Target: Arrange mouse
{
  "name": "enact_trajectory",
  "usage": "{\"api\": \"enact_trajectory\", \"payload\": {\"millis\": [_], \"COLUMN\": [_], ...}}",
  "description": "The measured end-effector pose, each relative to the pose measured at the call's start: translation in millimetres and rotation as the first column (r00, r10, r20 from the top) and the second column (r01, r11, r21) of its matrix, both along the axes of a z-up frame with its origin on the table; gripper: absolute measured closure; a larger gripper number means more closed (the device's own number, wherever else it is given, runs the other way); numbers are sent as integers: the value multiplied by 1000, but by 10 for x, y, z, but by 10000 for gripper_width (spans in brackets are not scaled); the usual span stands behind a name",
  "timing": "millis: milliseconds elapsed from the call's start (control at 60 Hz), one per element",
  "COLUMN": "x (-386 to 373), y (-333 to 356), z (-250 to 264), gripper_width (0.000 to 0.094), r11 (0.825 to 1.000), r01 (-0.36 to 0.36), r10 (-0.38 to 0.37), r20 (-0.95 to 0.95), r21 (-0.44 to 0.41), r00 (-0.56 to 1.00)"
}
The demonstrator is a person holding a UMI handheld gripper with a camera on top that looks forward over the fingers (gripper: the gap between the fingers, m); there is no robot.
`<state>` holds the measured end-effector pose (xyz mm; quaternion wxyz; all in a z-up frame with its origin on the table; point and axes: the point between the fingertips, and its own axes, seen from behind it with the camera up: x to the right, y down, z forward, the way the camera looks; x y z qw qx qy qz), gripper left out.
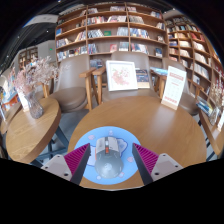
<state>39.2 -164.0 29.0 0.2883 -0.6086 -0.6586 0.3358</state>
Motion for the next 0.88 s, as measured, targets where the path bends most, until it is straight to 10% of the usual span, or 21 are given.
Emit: {"api": "enact_trajectory", "payload": {"millis": [883], "x": [2658], "y": [1283], "z": [1293], "gripper_width": [82], "r11": [994], "r01": [45], "r10": [-28], "r20": [-166], "r21": [100], "r00": [986]}}
